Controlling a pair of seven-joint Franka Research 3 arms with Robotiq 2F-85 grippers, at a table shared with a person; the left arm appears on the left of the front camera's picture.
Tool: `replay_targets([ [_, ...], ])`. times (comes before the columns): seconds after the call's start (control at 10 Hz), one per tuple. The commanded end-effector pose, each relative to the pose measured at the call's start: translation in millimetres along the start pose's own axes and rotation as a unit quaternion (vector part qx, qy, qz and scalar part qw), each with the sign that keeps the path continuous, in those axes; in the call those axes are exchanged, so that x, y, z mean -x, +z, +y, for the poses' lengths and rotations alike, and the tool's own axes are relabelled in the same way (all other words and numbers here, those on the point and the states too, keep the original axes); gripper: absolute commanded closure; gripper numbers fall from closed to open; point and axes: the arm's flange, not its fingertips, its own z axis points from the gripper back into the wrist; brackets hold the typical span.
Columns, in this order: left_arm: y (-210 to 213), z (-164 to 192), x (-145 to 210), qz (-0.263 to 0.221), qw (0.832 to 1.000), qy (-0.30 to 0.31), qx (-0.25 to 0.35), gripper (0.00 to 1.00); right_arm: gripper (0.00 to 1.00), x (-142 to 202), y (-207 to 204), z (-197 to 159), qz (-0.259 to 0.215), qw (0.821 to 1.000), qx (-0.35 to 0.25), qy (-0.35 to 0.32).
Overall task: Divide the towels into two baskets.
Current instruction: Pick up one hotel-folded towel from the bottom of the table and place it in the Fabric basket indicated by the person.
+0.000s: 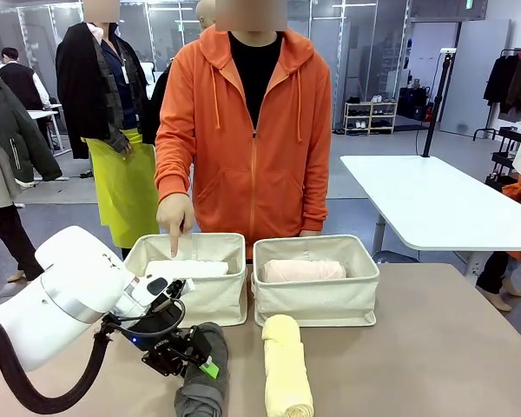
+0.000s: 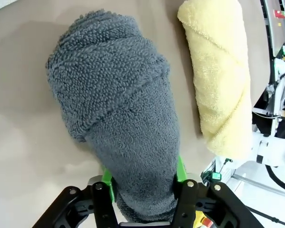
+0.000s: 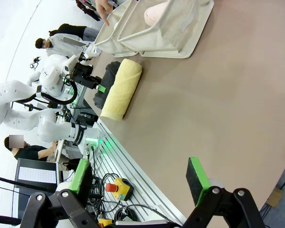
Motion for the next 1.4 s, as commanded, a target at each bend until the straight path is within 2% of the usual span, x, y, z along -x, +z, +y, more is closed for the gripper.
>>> replay_targets([
  [0.0,-3,4,1,-0.018,1.000,0.002,0.010,0.63,0.00,0,1,3,0.002,1.000,0.004,-0.006],
  [0.1,1,1,1,-0.023,1.000,0.007,0.015,0.79,0.00,0,1,3,0.002,1.000,0.004,-0.006],
  [0.2,16,-8,-1,-0.026,1.000,0.005,0.001,0.79,0.00,0,1,3,0.002,1.000,0.004,-0.006],
  [0.3,39,-18,-4,-0.026,0.999,-0.025,-0.011,0.79,0.00,0,1,3,0.002,1.000,0.004,-0.006],
  [0.5,102,-41,-4,-0.031,0.991,-0.132,-0.007,0.79,0.00,0,1,3,0.002,1.000,0.004,-0.006],
  [0.7,155,-46,-10,-0.014,0.968,-0.252,-0.013,0.79,0.00,0,1,3,0.002,1.000,0.004,-0.006],
  [0.8,170,-47,-14,0.006,0.944,-0.330,-0.024,0.79,0.00,0,1,3,0.002,1.000,0.004,-0.006],
  [0.9,177,-49,-16,0.003,0.934,-0.356,-0.023,0.79,0.00,0,1,3,0.002,1.000,0.004,-0.006],
  [1.0,181,-52,-17,-0.021,0.929,-0.369,-0.025,0.79,0.00,0,1,3,0.002,1.000,0.004,-0.006],
  [1.1,178,-53,-8,0.001,0.950,-0.309,-0.045,0.79,0.00,0,1,3,0.002,1.000,0.004,-0.006],
  [1.3,178,-53,-8,0.001,0.950,-0.309,-0.045,0.79,0.00,0,1,3,0.002,1.000,0.004,-0.006],
])
